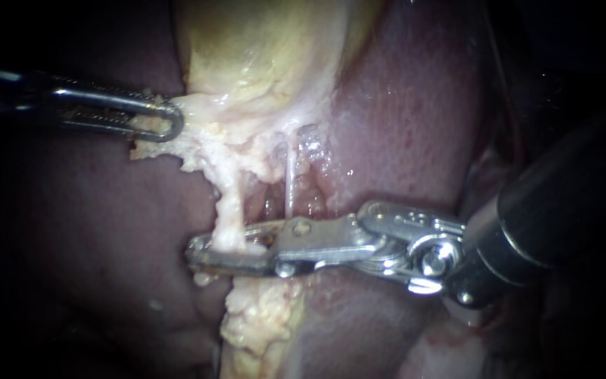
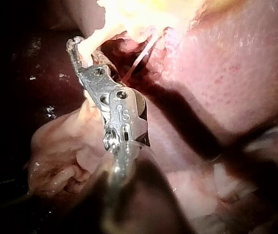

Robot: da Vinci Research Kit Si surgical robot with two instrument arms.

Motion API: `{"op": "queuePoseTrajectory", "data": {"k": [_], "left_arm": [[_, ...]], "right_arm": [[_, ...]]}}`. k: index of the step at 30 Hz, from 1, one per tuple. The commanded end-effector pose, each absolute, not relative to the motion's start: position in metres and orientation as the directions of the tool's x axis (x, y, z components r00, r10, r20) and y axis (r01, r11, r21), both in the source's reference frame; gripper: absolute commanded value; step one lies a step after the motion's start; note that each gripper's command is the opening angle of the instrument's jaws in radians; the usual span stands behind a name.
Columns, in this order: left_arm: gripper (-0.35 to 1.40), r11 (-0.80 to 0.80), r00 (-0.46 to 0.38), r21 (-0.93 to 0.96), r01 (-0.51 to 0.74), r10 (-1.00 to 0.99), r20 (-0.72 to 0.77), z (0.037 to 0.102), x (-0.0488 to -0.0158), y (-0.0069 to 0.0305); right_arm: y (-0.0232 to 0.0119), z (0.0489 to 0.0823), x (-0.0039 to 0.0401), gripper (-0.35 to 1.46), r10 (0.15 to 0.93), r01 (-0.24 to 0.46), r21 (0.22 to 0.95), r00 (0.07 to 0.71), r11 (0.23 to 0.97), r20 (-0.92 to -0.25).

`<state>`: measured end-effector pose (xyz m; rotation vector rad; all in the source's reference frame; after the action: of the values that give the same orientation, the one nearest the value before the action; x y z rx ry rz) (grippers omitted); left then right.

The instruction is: Going back second clip left tube

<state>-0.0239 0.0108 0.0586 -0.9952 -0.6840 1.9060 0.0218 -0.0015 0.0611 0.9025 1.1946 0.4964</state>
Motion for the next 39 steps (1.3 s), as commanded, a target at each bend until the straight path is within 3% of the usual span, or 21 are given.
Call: {"op": "queuePoseTrajectory", "data": {"k": [1,7,11,15,21,39], "left_arm": [[-0.35,-0.483,-0.316,-0.760,-0.435,0.872,-0.374,0.0586,-0.0239,0.0108],[-0.35,-0.483,-0.316,-0.760,-0.435,0.872,-0.374,0.0586,-0.0239,0.0108],[-0.35,-0.483,-0.315,-0.760,-0.436,0.872,-0.374,0.0586,-0.0239,0.0108],[-0.35,-0.483,-0.315,-0.759,-0.436,0.872,-0.374,0.0585,-0.0239,0.0108],[-0.35,-0.483,-0.315,-0.759,-0.436,0.872,-0.374,0.0585,-0.0239,0.0108],[-0.35,-0.482,-0.314,-0.759,-0.437,0.873,-0.373,0.0582,-0.0240,0.0105]], "right_arm": [[-0.0015,0.0611,0.0218,-0.35,0.749,0.128,0.812,0.325,0.569,-0.577],[-0.0025,0.0623,0.0227,0.24,0.743,0.197,0.805,0.310,0.559,-0.593],[-0.0030,0.0640,0.0237,0.40,0.740,0.199,0.796,0.296,0.571,-0.605],[-0.0035,0.0668,0.0244,0.46,0.735,0.188,0.789,0.289,0.584,-0.613],[-0.0028,0.0699,0.0246,0.50,0.742,0.117,0.785,0.268,0.608,-0.615],[-0.0007,0.0715,0.0231,0.50,0.720,0.057,0.750,0.241,0.659,-0.651]]}}
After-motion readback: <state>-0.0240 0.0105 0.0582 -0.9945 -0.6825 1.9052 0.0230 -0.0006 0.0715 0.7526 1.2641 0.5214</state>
